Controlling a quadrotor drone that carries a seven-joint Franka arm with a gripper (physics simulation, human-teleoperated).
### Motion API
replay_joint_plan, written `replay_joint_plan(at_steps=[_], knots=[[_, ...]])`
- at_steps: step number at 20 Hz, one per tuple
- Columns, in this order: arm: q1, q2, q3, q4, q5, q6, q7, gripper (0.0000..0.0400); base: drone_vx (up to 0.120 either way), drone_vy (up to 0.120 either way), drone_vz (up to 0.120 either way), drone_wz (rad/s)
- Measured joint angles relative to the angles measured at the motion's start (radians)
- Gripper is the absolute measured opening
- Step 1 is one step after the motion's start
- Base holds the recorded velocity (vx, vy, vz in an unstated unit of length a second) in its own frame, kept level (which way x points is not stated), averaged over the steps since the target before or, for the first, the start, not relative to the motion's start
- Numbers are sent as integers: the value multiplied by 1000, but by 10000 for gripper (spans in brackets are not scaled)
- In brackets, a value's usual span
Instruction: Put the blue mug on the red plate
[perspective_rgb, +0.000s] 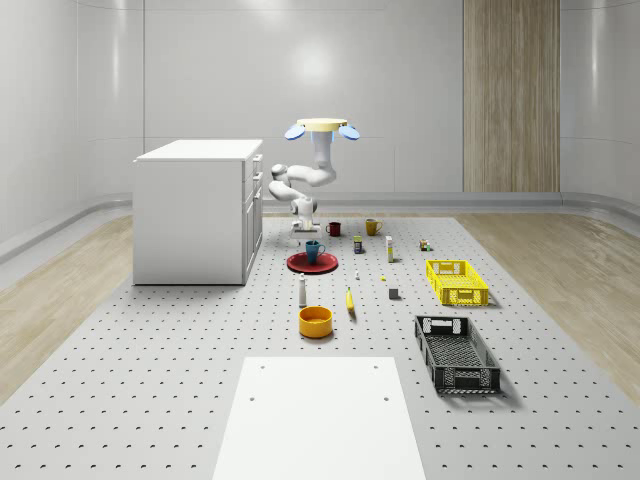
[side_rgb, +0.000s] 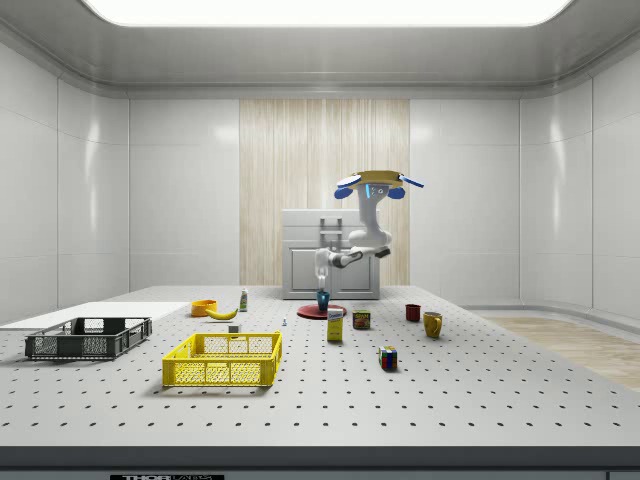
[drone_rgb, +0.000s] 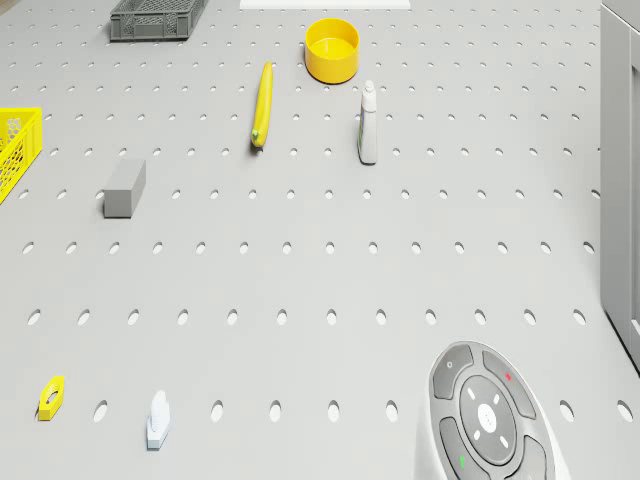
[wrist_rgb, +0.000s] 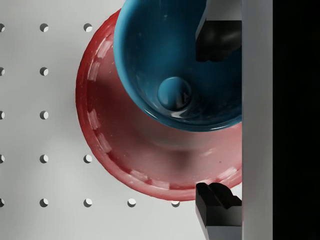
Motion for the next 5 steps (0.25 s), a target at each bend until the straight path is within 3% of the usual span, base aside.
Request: replay_joint_plan(at_steps=[5], knots=[[12,1,29,-15,26,-16,-3,390,0,0,0,0]])
